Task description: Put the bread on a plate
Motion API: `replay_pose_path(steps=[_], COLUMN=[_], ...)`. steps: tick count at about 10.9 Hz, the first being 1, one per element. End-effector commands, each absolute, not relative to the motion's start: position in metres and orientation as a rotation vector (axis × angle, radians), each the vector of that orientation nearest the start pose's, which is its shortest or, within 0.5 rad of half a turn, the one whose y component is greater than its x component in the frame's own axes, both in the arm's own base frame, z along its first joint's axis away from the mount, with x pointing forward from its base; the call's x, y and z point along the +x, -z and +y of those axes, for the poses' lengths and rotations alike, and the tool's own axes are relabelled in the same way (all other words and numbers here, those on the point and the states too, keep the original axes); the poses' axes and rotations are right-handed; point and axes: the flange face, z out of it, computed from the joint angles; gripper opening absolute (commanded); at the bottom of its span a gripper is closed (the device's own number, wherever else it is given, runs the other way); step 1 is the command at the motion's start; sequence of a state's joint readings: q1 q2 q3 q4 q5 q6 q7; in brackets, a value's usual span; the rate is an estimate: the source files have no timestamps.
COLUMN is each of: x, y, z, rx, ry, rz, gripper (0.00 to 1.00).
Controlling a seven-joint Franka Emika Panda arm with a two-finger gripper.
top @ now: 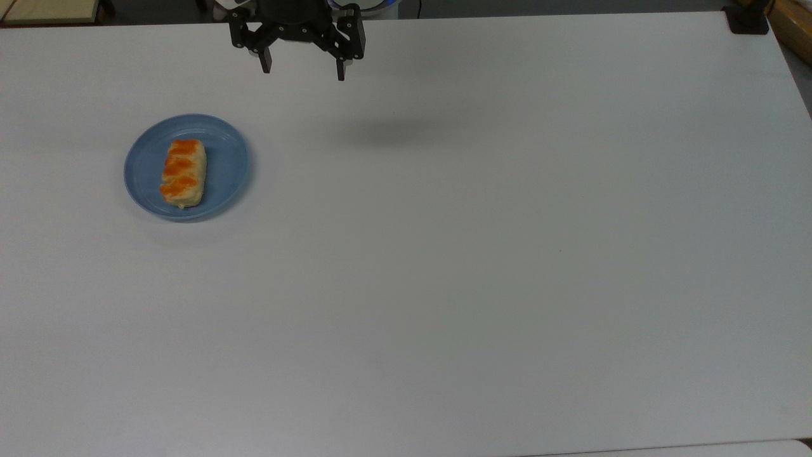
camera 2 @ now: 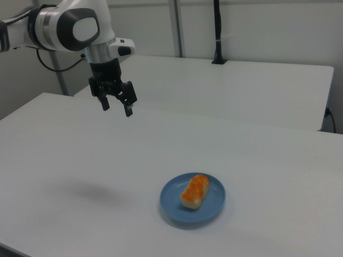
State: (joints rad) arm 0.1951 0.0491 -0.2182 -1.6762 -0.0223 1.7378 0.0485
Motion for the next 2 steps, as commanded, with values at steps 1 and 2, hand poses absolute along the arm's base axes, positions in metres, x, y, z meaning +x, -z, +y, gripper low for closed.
replay_pose_path(steps=[1, 2], x=[0.5735, 0.5733], y=[-0.5655, -0.5653], z=[-0.0129, -0.0137], rx=[-3.152, -3.152], ry=[0.006, 0.004], rz=[0.127, 0.129], gripper=[1.0, 1.0])
